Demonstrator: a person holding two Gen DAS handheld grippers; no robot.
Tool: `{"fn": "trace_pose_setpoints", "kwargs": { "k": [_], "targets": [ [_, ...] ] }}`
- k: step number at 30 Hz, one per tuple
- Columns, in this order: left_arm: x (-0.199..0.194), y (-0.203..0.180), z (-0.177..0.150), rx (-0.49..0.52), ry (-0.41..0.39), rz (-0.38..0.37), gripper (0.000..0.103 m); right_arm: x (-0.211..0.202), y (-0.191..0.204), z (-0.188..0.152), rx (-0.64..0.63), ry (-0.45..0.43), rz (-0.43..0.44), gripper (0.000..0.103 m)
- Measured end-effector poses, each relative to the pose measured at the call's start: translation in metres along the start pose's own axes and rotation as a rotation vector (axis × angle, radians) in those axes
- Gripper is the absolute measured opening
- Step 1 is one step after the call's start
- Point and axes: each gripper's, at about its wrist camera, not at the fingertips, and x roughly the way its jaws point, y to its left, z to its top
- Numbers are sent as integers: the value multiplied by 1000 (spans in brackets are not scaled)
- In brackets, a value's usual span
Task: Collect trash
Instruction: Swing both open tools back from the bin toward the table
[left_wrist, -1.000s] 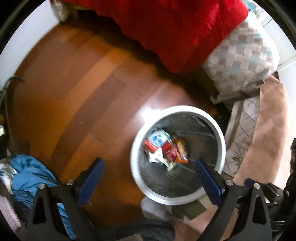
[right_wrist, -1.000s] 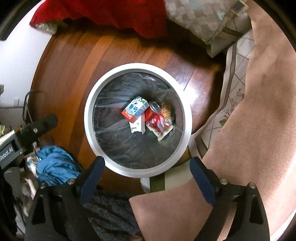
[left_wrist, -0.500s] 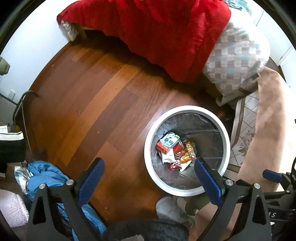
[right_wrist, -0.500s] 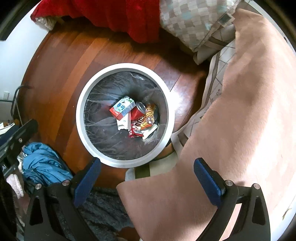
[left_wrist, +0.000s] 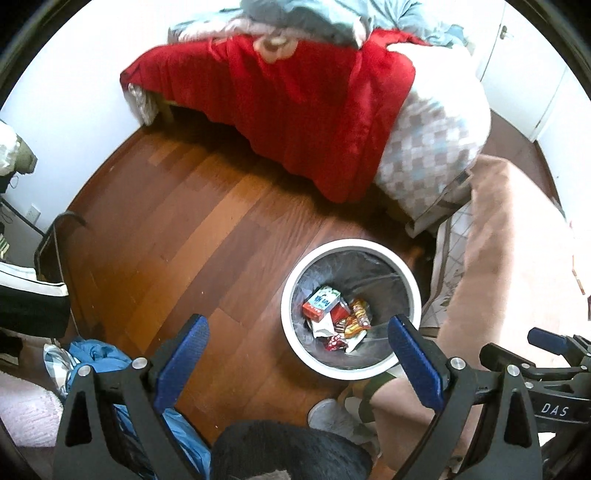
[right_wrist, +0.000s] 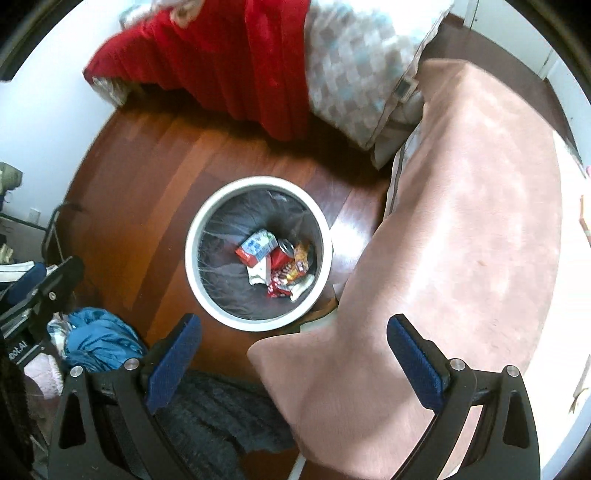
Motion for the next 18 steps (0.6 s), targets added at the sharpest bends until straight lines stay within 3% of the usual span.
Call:
{"fn": "trace_pose_setpoints", "kwargs": {
  "k": [10, 14, 18],
  "targets": [
    [-75, -23, -14, 23, -122, 4, 99, -96, -22, -36, 82, -183, 123, 102],
    [-92, -54, -22, 56, -160, -25, 99, -126, -55, -59, 138, -230, 155, 103],
    [-88, -106, -31, 102, -153, -82, 99, -142, -109, -87, 223, -244, 134, 103]
  ]
}}
